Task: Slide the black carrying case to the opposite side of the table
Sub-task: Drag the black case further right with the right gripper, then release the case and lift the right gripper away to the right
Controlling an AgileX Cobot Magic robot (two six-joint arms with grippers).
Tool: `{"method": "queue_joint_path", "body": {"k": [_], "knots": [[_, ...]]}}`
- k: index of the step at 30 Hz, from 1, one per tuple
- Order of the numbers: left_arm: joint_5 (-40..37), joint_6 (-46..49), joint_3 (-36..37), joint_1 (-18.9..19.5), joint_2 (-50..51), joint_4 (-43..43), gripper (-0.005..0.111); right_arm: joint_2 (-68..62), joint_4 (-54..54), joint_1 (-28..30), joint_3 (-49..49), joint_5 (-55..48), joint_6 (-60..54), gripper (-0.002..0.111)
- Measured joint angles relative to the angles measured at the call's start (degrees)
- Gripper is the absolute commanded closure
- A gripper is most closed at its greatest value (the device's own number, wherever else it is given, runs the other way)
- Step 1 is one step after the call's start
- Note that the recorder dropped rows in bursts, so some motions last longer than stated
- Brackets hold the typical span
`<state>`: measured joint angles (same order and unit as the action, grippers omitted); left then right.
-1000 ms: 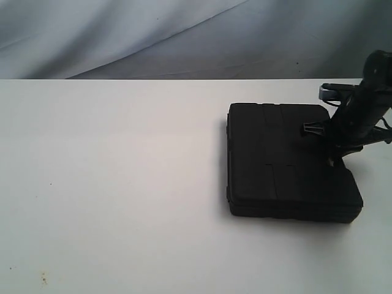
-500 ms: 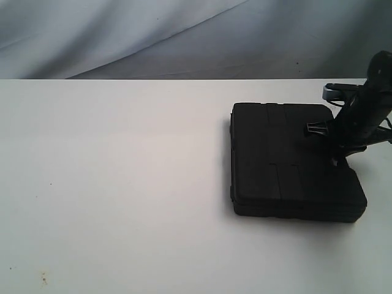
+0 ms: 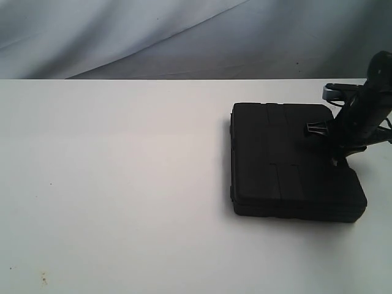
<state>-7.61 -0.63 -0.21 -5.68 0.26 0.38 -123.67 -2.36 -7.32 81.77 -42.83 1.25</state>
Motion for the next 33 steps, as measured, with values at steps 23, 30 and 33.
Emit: {"method": "queue_joint_path", "body": {"k": [23, 30, 33], "knots": [[0.0, 0.0, 0.0, 0.0, 0.0, 0.0, 0.107, 13.0, 2.7, -2.0, -1.7, -6.5, 1.9, 0.066], [0.0, 0.0, 0.0, 0.0, 0.0, 0.0, 0.107, 27.9, 2.7, -3.5, -15.5, 3.6, 3.3, 0.085], [0.0, 0.0, 0.0, 0.0, 0.0, 0.0, 0.107, 34.7, 2.7, -3.9, -21.2, 6.8, 3.4, 0.097]]}}
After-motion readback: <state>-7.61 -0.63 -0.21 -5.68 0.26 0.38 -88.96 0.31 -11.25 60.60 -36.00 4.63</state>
